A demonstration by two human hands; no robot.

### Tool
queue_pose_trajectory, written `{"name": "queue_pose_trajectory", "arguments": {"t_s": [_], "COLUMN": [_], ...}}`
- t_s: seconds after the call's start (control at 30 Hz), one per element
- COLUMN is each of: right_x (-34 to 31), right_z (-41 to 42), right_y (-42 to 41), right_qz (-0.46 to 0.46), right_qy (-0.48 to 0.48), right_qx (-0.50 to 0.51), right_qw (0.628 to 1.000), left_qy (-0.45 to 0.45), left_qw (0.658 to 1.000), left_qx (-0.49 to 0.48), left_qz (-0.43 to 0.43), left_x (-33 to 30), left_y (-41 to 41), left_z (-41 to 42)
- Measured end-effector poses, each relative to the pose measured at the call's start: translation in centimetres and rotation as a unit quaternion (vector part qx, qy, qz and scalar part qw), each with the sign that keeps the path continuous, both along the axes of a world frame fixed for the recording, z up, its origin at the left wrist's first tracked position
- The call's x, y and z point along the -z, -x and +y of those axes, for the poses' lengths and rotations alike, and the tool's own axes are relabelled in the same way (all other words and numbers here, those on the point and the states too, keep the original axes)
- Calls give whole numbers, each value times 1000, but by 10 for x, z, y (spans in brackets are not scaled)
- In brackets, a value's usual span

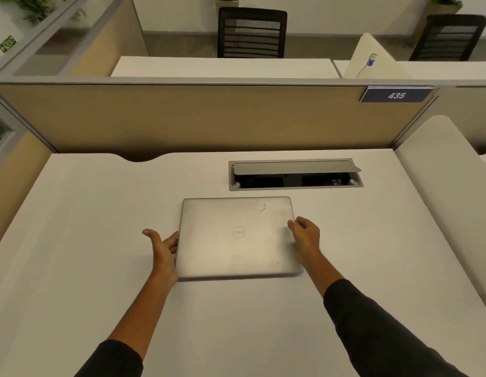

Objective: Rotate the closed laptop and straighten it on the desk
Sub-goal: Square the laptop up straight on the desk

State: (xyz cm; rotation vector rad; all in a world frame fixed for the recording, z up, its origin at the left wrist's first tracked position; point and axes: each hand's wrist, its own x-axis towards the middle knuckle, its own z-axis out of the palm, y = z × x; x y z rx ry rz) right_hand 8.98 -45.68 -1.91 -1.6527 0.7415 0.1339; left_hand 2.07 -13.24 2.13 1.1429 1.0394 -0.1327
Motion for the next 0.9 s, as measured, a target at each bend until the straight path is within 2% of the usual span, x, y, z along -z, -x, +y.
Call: {"name": "queue_pose_trajectory", "arguments": {"t_s": [0.6,0.9], "right_x": [13,14], "right_z": [-5,-5], "right_y": [-13,-13], "right_qz": [9,6], "right_qy": [31,48], "right_qx": [-25,-49], "right_qw": [999,998], "left_qy": [0,-2], "left_qw": [1000,1000], "left_qx": [-8,17], "left_qz": [-1,6], "left_x": [-3,-2], "left_y": [-1,-1], "left_z": [-3,-1]}}
